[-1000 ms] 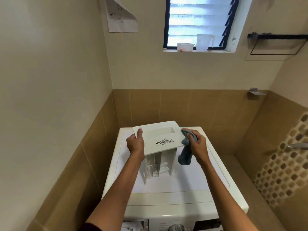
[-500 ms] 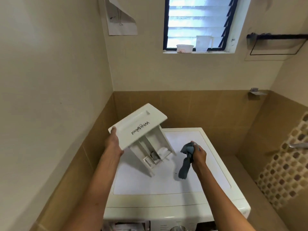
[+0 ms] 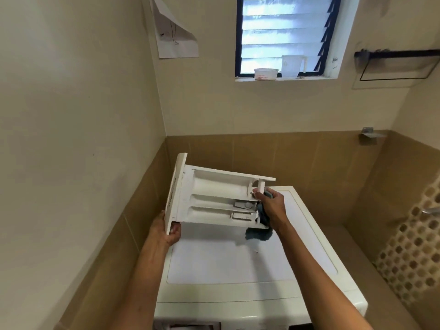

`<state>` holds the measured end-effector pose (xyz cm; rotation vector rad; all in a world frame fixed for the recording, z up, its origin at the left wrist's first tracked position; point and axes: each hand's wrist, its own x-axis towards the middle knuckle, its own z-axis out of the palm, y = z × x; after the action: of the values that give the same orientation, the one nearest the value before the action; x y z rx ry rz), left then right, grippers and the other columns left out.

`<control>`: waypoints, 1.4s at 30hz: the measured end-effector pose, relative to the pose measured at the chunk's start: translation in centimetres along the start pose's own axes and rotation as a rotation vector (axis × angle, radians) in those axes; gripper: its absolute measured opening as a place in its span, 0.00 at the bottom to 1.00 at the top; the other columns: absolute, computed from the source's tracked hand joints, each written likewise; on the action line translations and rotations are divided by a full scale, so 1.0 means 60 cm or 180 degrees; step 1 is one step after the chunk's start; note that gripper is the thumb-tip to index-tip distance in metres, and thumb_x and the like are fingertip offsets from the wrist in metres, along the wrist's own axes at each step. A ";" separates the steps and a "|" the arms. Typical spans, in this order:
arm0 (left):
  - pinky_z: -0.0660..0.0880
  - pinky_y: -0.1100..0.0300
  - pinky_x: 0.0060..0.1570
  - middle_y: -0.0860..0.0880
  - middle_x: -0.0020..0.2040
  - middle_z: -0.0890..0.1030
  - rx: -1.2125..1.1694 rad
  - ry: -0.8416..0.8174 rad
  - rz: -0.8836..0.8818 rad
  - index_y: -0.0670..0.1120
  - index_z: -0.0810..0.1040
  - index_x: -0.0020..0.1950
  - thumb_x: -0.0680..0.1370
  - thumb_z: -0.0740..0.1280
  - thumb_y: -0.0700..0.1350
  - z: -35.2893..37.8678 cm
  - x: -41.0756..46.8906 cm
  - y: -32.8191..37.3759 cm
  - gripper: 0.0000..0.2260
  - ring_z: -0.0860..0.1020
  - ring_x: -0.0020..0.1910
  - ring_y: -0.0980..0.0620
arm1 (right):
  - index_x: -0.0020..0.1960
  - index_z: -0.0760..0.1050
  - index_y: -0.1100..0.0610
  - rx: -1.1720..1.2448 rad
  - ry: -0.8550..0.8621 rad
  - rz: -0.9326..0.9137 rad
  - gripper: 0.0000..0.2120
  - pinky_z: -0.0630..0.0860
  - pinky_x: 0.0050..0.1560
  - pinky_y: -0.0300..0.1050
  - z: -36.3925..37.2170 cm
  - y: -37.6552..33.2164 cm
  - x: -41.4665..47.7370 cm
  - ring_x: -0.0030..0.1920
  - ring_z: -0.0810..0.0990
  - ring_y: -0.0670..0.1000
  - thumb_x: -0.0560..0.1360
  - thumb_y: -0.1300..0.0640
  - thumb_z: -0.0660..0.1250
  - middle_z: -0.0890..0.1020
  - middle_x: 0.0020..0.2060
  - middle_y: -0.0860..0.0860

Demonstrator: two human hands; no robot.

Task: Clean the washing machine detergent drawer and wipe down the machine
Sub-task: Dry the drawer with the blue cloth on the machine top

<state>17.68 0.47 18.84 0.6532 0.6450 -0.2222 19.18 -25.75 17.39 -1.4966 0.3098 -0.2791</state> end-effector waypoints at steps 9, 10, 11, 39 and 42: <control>0.61 0.43 0.66 0.40 0.70 0.66 0.1747 0.0871 0.0550 0.43 0.63 0.72 0.79 0.51 0.61 -0.024 0.019 0.007 0.29 0.65 0.69 0.40 | 0.40 0.80 0.60 -0.1777 0.0436 -0.1244 0.05 0.67 0.30 0.31 0.044 -0.079 -0.036 0.35 0.76 0.48 0.71 0.58 0.68 0.79 0.34 0.49; 0.60 0.44 0.68 0.41 0.73 0.63 0.1930 0.1007 0.1443 0.44 0.60 0.74 0.80 0.51 0.59 -0.011 0.003 0.017 0.27 0.63 0.71 0.41 | 0.41 0.81 0.59 -0.1948 0.0428 -0.1318 0.06 0.68 0.33 0.36 0.051 -0.077 -0.038 0.37 0.77 0.49 0.70 0.57 0.68 0.81 0.35 0.50; 0.60 0.46 0.70 0.43 0.74 0.62 0.2157 0.0941 0.2304 0.46 0.61 0.74 0.81 0.53 0.55 0.006 -0.011 0.025 0.24 0.62 0.72 0.43 | 0.42 0.81 0.59 -0.2116 0.0400 -0.1387 0.06 0.68 0.37 0.39 0.059 -0.074 -0.041 0.40 0.78 0.50 0.70 0.56 0.68 0.82 0.37 0.51; 0.73 0.53 0.60 0.40 0.60 0.79 0.4050 -0.0239 0.3169 0.39 0.75 0.64 0.76 0.62 0.31 0.033 -0.015 -0.079 0.17 0.77 0.59 0.42 | 0.55 0.79 0.56 -0.2232 -0.1446 -0.1345 0.10 0.71 0.39 0.25 0.055 -0.140 -0.034 0.47 0.78 0.45 0.74 0.61 0.68 0.82 0.53 0.50; 0.72 0.54 0.60 0.40 0.60 0.79 0.4089 -0.0293 0.3176 0.39 0.75 0.64 0.76 0.62 0.32 0.037 -0.019 -0.084 0.16 0.77 0.60 0.43 | 0.59 0.73 0.56 -0.1341 -0.1116 -0.1309 0.13 0.78 0.41 0.32 0.068 -0.127 -0.031 0.47 0.80 0.53 0.75 0.60 0.66 0.78 0.53 0.53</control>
<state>15.88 -4.86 18.39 2.0896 -0.0606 0.3211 19.03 -21.73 25.23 -1.9882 -0.2410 -0.2802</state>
